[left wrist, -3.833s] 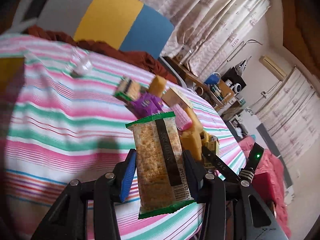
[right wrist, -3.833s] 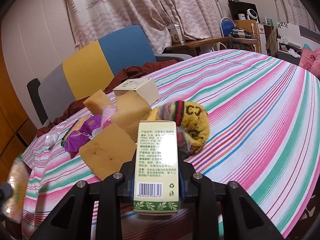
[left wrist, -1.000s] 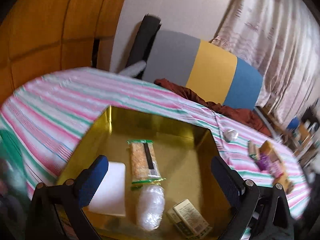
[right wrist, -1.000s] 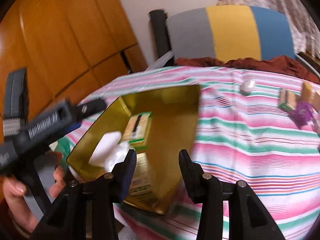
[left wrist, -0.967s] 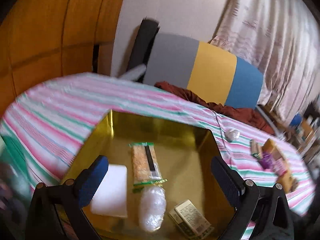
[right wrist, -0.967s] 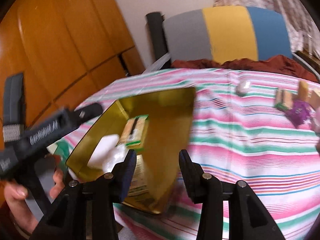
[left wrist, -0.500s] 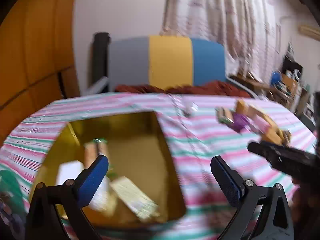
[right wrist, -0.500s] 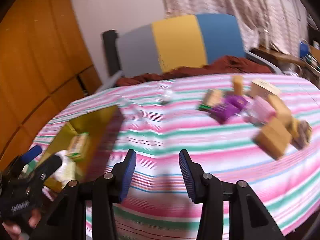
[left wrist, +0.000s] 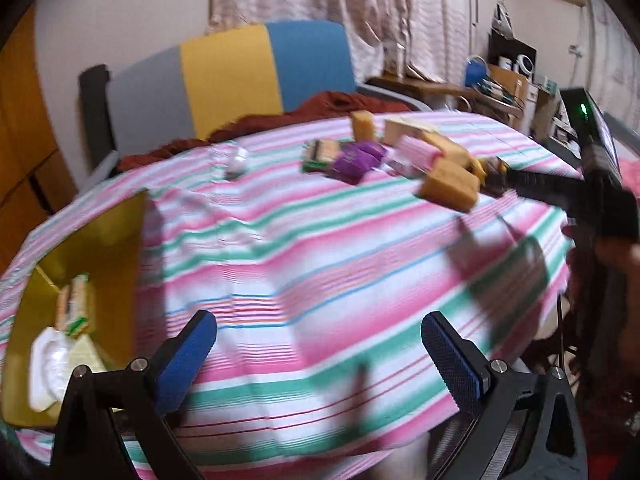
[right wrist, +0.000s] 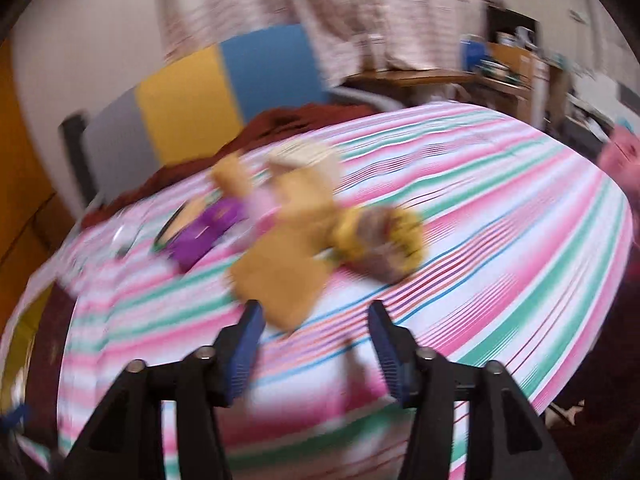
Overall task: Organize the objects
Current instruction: 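Move the right tool to the yellow knitted bundle and grasp it, then grasp the square yellow sponge with the left tool while the right tool holds the bundle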
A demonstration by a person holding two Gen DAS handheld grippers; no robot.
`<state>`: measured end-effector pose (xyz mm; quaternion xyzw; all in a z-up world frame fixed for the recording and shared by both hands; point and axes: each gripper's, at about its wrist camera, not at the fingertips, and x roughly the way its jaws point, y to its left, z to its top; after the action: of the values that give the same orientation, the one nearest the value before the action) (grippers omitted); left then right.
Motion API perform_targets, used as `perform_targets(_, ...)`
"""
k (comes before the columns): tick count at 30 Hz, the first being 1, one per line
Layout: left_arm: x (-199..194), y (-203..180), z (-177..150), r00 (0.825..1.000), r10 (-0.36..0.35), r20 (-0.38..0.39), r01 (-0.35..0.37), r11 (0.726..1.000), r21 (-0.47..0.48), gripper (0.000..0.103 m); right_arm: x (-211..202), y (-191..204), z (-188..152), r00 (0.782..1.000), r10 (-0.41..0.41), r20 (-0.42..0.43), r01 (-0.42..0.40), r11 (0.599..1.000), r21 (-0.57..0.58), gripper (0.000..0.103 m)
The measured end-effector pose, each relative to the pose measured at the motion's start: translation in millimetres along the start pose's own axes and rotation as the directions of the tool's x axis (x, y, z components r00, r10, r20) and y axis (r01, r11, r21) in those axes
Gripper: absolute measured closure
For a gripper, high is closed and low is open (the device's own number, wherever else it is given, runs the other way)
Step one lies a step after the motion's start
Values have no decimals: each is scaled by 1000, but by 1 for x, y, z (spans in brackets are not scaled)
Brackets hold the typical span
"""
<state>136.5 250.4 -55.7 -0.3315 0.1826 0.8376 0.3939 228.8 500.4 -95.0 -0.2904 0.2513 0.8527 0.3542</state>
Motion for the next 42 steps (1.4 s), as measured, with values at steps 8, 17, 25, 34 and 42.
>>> perform_targets(8, 17, -7, 6, 995, -79, -59, 76, 995, -60, 0, 34, -23, 39, 999, -37, 10, 37, 999, -2, 35)
perform_targets(17, 26, -3, 16, 992, -104, -71, 97, 990, -101, 0, 61, -33, 39, 993, -117, 27, 117, 993, 13, 37)
perform_targets(25, 45, -31, 50, 983, -175, -49, 172, 984, -52, 0, 54, -53, 32, 993, -81, 83, 72, 992, 107, 58)
perform_targets(34, 90, -77, 105, 969, -243, -35, 244, 968, 53, 0, 44, -63, 23, 985, -115, 132, 90, 979, 181, 58)
perform_targets(42, 139, -104, 135, 944, -312, -111, 323, 940, 107, 0, 42, -71, 20, 982, -115, 148, 81, 972, 219, 58)
